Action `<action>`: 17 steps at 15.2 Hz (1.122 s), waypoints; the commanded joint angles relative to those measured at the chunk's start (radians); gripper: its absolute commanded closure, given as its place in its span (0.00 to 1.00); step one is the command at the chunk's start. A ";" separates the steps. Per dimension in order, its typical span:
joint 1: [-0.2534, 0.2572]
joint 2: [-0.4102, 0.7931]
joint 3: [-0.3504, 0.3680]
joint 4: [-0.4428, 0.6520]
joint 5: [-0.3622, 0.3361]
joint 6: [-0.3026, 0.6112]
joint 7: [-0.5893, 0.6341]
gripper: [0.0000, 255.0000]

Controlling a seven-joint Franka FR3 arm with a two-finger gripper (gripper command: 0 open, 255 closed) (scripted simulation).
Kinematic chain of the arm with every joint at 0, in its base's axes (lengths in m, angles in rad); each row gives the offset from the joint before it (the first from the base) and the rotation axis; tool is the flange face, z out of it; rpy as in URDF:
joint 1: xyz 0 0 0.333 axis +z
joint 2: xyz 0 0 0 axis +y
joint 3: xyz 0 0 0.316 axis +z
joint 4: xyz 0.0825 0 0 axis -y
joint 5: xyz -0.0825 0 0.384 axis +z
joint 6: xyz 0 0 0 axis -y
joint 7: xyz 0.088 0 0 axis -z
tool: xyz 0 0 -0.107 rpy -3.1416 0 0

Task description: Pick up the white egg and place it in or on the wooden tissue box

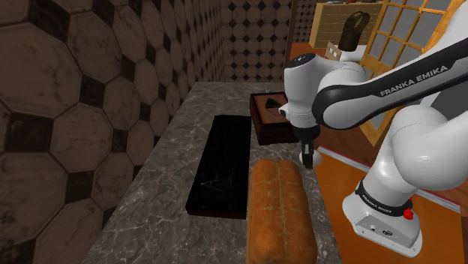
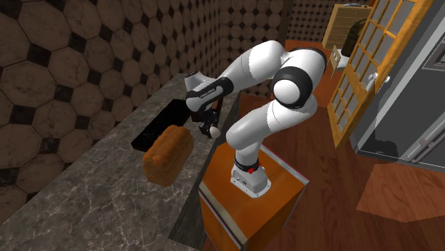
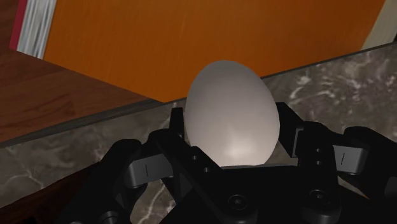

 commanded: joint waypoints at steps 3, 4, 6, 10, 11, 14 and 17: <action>0.001 -0.040 -0.004 0.028 -0.001 -0.068 -0.005 1.00; 0.001 -0.049 -0.006 0.037 -0.001 -0.086 -0.007 1.00; 0.002 -0.067 -0.008 0.056 -0.002 -0.123 -0.009 1.00; 0.001 -0.097 -0.013 0.096 -0.005 -0.192 -0.014 1.00; 0.001 -0.103 -0.014 0.106 -0.005 -0.209 -0.016 1.00; 0.000 -0.119 -0.017 0.139 -0.007 -0.257 -0.019 1.00; -0.001 -0.131 -0.020 0.174 -0.009 -0.304 -0.023 1.00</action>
